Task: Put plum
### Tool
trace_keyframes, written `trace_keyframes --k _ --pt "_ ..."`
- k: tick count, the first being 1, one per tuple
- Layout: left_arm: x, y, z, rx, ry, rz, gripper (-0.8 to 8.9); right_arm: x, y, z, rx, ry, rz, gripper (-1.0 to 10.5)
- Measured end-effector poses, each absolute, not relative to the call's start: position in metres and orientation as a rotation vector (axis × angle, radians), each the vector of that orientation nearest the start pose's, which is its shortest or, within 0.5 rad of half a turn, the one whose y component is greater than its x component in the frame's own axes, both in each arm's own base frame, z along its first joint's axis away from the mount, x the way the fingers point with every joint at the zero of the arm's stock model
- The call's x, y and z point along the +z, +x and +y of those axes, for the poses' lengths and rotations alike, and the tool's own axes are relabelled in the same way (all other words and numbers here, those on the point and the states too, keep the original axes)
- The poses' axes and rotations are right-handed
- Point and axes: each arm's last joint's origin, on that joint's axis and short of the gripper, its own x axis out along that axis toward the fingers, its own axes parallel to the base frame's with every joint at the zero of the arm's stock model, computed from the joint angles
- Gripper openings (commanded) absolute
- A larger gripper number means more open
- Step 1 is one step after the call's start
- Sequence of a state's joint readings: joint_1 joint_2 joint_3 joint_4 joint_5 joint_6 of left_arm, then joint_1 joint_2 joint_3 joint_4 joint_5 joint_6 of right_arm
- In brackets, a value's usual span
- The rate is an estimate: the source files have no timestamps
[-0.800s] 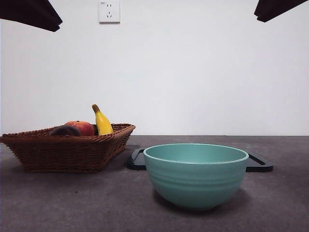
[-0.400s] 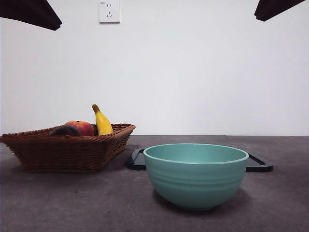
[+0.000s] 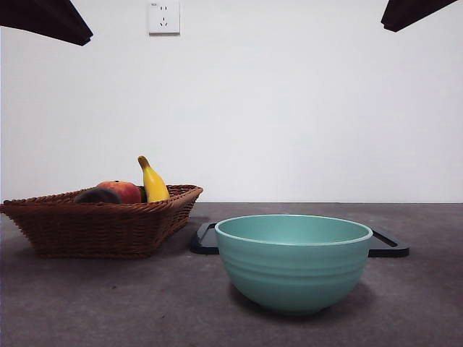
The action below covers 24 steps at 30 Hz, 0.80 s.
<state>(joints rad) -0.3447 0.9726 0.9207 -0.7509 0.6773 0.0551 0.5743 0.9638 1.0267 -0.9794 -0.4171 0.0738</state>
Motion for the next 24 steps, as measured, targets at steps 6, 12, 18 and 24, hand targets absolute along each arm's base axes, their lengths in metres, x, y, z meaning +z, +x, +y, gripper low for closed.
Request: trace_keyframes --k 6,12,18,24 --pt "0.315 0.163 -0.068 -0.89 -0.007 0.668 0.07 0.321 0.134 0.101 0.883 -0.012 0.983 0.0" --pt "0.34 0.145 -0.033 -0.576 0.104 0.243 0.07 0.321 0.134 0.101 0.883 -0.012 0.983 0.0" --pt "0.317 0.117 -0.009 -0.252 0.18 -0.033 0.07 0.321 0.134 0.101 0.883 -0.012 0.982 0.0" --pt "0.27 0.1 0.001 -0.062 0.195 -0.056 0.07 0.321 0.134 0.101 0.883 -0.012 0.982 0.0"
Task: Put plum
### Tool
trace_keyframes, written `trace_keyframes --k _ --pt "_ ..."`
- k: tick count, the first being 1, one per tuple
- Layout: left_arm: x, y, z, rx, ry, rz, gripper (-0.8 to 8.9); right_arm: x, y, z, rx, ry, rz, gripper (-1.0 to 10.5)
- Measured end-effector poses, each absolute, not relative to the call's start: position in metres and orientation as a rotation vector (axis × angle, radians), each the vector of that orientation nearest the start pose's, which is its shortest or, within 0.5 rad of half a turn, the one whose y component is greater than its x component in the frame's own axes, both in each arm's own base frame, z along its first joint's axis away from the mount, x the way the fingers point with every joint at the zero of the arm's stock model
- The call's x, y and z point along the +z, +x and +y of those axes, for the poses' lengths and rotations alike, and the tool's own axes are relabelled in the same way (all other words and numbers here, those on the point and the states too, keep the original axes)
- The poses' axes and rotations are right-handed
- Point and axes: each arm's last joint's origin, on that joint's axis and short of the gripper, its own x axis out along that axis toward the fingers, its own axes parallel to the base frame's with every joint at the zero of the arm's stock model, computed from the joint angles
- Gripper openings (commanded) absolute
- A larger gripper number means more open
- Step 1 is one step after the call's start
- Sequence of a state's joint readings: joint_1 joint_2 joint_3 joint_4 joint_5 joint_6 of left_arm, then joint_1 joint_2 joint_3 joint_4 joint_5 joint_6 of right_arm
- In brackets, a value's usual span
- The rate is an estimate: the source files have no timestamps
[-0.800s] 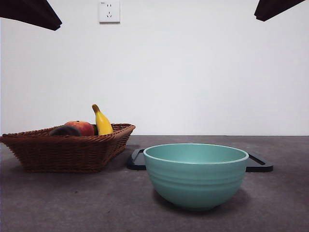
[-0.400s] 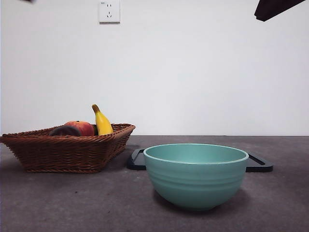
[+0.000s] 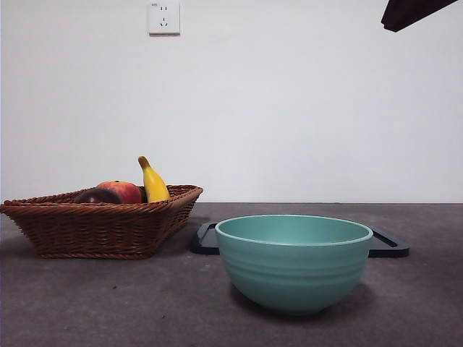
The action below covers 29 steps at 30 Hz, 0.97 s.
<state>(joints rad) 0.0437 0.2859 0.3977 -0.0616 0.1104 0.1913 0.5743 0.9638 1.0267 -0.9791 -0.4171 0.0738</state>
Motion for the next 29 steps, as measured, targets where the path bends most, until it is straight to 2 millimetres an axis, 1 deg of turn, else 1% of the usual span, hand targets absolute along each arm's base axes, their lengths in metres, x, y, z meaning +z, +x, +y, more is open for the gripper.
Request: trace_keyframes --k 7,10,20,26,29 --pt "0.209 0.096 0.003 -0.04 0.192 0.009 0.07 0.321 0.134 0.101 0.883 -0.012 0.982 0.0" --pt "0.192 0.096 0.003 -0.043 0.19 0.038 0.07 0.321 0.134 0.101 0.883 -0.012 0.982 0.0" --pt "0.163 0.095 0.003 -0.049 0.185 0.092 0.07 0.321 0.134 0.101 0.883 -0.012 0.982 0.0" --pt "0.161 0.095 0.003 -0.049 0.181 0.104 0.07 0.321 0.134 0.101 0.883 -0.012 0.982 0.0" --pt "0.157 0.095 0.003 -0.053 0.169 0.144 0.07 0.321 0.134 0.101 0.883 -0.012 0.982 0.0"
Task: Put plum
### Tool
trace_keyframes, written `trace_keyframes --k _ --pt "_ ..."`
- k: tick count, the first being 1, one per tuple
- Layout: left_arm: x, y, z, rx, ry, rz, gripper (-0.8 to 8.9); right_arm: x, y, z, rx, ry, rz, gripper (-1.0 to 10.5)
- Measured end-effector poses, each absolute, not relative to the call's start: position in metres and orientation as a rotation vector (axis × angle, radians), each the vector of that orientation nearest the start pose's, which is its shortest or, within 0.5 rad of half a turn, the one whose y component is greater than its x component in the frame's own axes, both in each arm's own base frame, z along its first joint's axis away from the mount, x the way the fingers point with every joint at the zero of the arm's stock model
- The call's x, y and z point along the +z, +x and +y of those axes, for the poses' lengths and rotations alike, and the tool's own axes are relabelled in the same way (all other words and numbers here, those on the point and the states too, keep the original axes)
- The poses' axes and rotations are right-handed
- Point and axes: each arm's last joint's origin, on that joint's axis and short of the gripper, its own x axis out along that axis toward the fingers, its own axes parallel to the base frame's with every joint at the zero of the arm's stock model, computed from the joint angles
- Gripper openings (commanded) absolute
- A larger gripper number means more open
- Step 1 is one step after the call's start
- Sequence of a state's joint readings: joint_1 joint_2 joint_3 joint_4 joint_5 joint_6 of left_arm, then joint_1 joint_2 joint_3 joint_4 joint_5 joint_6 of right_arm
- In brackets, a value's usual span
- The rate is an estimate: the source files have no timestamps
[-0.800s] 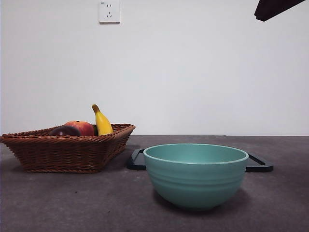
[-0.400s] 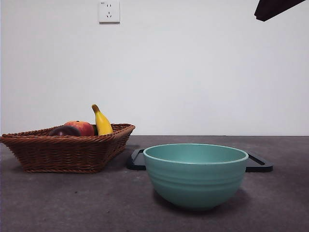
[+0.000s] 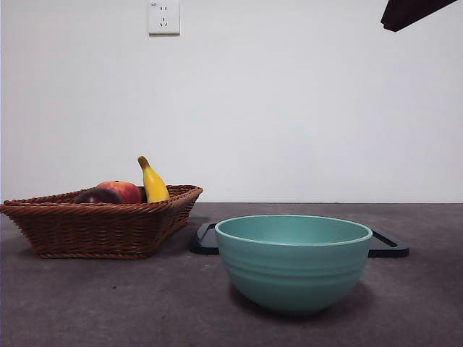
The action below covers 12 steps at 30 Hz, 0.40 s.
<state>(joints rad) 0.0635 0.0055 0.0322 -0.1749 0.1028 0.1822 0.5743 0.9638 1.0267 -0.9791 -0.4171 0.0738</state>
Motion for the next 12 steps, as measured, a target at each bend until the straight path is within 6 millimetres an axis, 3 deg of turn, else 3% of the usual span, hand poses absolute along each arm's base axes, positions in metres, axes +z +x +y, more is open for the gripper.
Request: trace_keyframes --k 12 --pt "0.1571 0.0948 0.0031 -0.049 0.134 0.146 0.07 0.3209 0.1343 0.1009 0.883 -0.012 0.982 0.0"
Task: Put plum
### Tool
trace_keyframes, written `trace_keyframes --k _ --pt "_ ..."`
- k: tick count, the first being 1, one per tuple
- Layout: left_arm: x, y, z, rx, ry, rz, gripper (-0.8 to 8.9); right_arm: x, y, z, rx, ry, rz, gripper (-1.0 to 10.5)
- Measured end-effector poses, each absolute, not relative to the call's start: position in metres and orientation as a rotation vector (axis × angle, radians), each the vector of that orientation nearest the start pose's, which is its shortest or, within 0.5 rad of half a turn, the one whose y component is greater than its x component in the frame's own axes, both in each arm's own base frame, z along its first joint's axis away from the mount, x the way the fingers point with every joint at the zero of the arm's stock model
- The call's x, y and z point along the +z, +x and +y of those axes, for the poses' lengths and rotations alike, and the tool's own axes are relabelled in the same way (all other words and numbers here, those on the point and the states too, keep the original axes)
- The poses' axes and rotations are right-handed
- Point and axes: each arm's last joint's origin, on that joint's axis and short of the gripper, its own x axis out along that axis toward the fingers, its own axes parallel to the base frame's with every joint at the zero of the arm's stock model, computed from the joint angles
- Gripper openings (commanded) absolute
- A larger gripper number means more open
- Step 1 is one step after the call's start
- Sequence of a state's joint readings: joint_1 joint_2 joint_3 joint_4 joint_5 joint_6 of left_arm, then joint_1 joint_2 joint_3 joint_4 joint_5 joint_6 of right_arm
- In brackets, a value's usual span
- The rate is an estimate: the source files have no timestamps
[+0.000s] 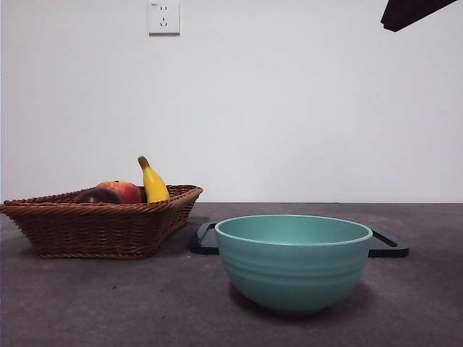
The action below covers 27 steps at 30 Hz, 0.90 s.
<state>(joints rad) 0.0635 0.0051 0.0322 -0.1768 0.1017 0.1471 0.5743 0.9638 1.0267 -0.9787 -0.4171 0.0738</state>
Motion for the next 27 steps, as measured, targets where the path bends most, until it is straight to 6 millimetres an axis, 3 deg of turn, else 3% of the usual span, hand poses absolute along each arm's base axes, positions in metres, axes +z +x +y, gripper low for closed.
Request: trace_keyframes --k 22,27 --pt "0.157 0.095 0.003 -0.049 0.131 0.146 0.07 0.321 0.135 0.1 0.878 -0.01 0.98 0.0" --pt "0.157 0.095 0.003 -0.049 0.131 0.146 0.07 0.33 0.134 0.08 0.813 0.0 0.868 0.0"
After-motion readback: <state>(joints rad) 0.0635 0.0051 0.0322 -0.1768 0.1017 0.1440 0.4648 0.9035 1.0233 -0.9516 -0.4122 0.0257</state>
